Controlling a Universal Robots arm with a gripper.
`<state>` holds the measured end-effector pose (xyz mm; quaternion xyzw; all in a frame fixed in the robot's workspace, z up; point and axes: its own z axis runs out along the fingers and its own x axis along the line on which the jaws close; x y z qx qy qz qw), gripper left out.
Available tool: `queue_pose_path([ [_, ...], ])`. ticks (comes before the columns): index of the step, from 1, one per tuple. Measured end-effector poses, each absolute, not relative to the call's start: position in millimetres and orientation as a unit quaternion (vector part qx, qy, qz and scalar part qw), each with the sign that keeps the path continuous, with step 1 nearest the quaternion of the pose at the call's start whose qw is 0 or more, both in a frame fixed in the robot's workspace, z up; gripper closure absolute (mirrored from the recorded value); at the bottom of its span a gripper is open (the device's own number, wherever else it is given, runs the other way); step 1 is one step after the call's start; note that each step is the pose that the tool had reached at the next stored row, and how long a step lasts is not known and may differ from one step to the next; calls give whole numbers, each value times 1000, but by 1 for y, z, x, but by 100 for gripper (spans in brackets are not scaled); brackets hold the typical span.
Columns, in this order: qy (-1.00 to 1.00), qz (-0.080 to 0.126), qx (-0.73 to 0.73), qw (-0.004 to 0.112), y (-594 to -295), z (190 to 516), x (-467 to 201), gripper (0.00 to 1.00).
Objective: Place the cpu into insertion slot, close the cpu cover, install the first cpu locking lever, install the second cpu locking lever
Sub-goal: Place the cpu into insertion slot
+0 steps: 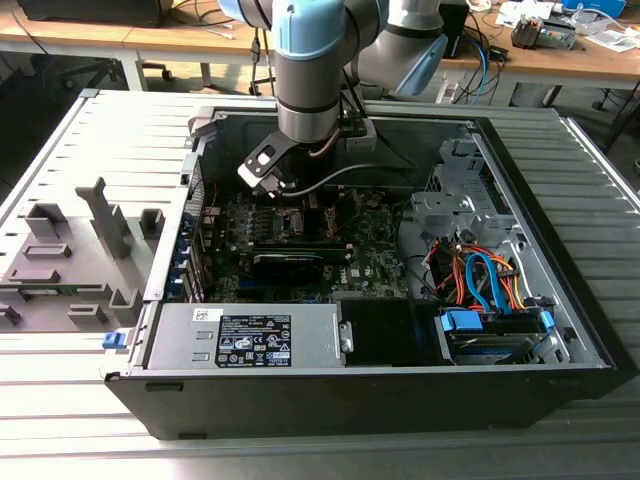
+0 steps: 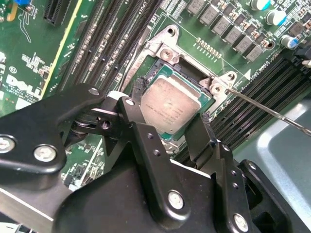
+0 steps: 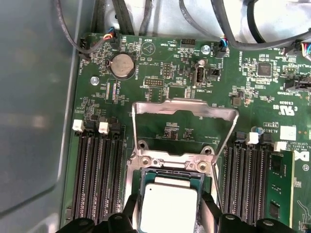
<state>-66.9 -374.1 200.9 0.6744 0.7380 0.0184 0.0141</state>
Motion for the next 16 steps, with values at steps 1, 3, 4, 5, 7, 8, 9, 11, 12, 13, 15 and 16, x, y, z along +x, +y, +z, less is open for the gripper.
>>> queue_pose_path([
  [1,739,18,674,14,-374,201,-67,38],
  [3,740,18,672,14,-374,201,-67,38],
  [4,742,18,670,14,-374,201,-66,38],
  [5,743,18,669,14,-374,201,-66,38],
  [7,746,19,666,14,-374,201,-66,38],
  [8,749,19,663,14,-374,201,-66,38],
  [9,750,19,661,14,-374,201,-66,38],
  [11,753,19,658,14,-374,201,-65,38],
  [12,753,19,657,14,-374,201,-65,38],
  [13,754,19,656,14,-373,201,-64,38],
  [15,757,19,653,14,-373,201,-63,38],
  [16,758,19,652,14,-373,201,-63,38],
])
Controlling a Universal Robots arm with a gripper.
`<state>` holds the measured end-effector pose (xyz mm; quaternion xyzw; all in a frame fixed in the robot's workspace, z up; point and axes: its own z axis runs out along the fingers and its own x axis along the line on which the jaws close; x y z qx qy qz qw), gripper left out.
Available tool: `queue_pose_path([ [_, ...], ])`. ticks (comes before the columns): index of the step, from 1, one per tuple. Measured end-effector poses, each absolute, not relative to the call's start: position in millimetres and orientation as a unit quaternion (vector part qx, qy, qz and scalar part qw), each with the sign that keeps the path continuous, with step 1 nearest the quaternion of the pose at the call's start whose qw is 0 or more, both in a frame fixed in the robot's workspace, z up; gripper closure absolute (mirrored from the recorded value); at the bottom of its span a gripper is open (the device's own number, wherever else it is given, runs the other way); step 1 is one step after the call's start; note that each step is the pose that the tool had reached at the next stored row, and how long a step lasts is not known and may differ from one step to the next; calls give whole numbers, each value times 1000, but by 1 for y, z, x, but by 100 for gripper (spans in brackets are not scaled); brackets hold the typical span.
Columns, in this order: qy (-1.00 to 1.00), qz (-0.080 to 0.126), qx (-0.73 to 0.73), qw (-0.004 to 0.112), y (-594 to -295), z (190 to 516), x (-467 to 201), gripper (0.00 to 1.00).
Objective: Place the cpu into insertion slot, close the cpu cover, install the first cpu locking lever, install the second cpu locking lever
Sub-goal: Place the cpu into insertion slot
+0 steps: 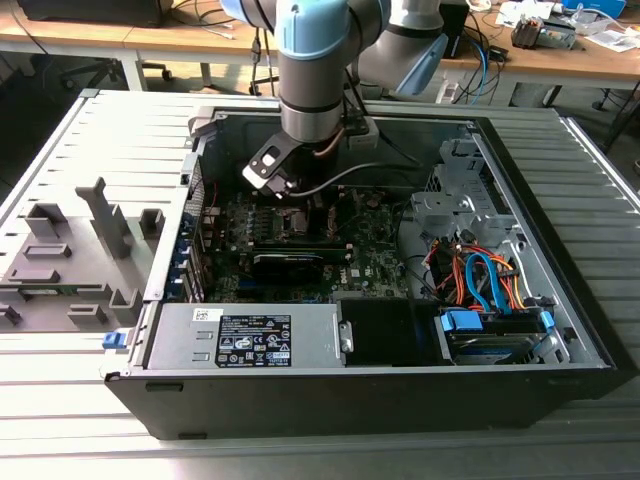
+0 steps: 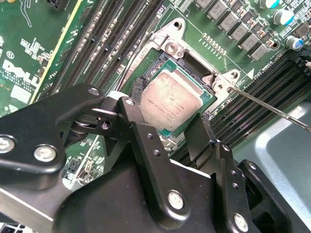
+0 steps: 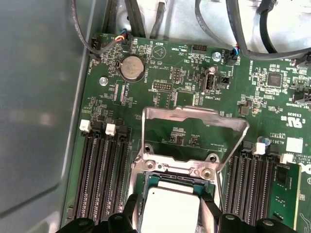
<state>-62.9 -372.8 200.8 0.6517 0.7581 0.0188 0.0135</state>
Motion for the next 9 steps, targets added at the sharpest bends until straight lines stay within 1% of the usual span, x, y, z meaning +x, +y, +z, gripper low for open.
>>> queue_pose_path([
  [9,771,19,637,13,-371,201,-59,38],
])
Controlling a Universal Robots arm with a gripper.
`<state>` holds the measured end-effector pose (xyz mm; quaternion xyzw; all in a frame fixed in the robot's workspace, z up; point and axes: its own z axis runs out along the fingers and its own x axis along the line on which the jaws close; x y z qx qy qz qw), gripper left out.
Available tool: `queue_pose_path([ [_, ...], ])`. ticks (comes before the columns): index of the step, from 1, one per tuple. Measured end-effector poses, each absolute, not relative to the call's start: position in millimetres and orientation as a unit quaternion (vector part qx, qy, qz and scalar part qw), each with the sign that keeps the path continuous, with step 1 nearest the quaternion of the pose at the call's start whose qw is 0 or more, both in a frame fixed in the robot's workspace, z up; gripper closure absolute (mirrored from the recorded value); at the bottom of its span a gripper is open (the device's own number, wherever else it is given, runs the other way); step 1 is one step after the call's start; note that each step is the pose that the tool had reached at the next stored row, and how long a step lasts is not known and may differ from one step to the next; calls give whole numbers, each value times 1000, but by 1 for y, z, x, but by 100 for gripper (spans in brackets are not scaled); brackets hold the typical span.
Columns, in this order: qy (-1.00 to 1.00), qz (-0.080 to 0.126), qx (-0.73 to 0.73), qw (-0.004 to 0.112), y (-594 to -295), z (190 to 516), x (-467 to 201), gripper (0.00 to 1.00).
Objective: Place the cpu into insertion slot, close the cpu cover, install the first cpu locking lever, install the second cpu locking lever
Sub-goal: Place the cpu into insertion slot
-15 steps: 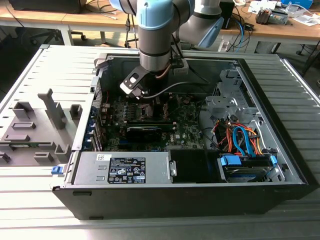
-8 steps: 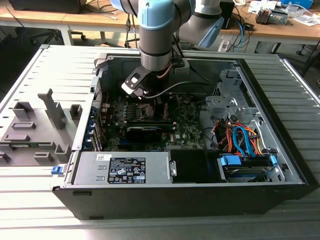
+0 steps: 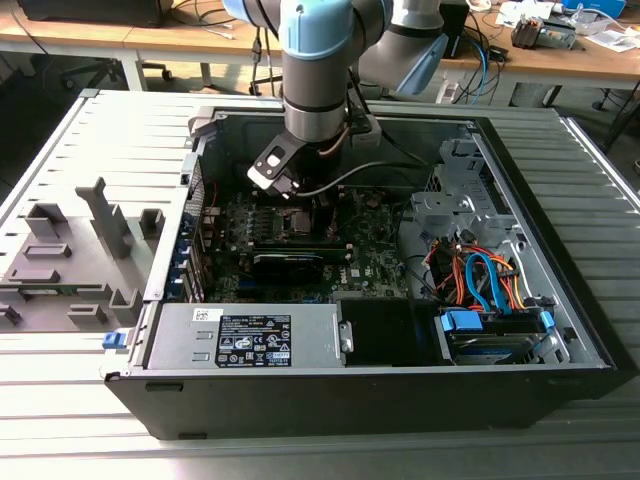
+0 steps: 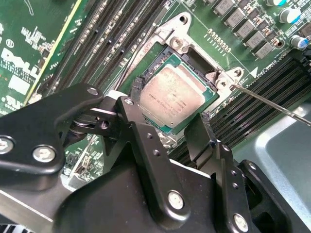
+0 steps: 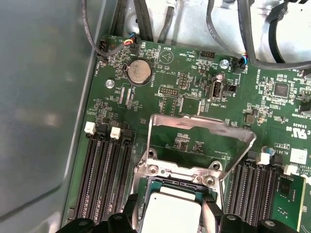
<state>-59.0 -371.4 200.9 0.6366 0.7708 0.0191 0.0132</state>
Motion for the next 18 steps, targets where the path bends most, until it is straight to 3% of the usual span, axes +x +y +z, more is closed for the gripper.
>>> queue_pose_path([
  [18,761,18,649,14,-373,208,-67,38],
])
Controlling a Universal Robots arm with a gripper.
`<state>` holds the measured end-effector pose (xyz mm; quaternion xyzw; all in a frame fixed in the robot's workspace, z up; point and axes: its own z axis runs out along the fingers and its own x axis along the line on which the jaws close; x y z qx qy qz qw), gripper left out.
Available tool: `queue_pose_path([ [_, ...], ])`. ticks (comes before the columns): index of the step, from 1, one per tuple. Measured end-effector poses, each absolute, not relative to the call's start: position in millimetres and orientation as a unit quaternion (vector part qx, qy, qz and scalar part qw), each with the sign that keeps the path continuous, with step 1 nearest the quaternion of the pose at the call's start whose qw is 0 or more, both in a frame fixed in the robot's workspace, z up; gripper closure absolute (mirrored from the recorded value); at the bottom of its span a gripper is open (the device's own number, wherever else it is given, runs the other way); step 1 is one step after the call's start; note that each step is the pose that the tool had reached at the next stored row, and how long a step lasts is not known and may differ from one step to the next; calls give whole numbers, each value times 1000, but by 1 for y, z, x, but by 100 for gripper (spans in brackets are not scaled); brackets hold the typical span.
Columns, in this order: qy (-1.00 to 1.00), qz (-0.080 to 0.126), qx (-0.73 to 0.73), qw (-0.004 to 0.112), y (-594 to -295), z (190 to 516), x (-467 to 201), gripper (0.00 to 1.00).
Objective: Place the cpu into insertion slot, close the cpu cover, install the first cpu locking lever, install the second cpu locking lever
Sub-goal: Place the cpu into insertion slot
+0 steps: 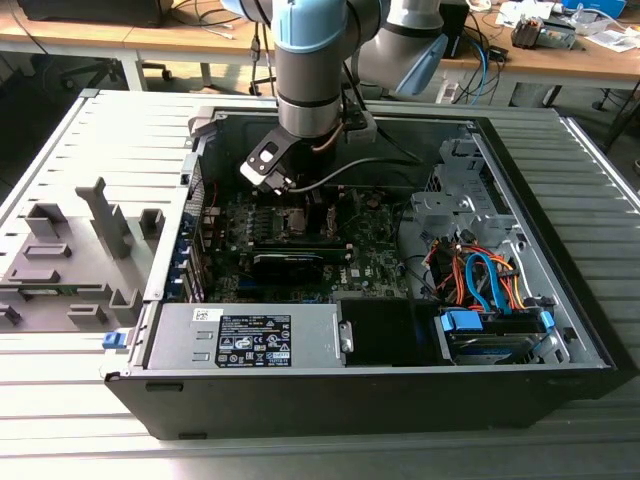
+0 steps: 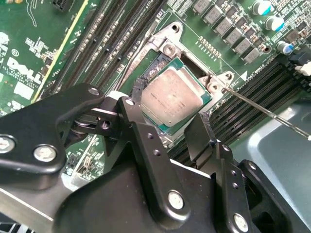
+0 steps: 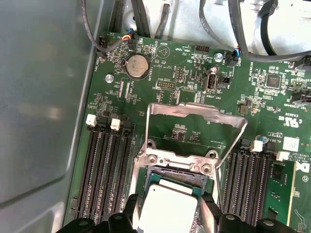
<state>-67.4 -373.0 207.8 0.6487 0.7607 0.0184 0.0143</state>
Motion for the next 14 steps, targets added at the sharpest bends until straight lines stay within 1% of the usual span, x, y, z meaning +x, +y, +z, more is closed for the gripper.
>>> queue_pose_path([
  [14,677,17,735,16,-373,207,-68,38],
])
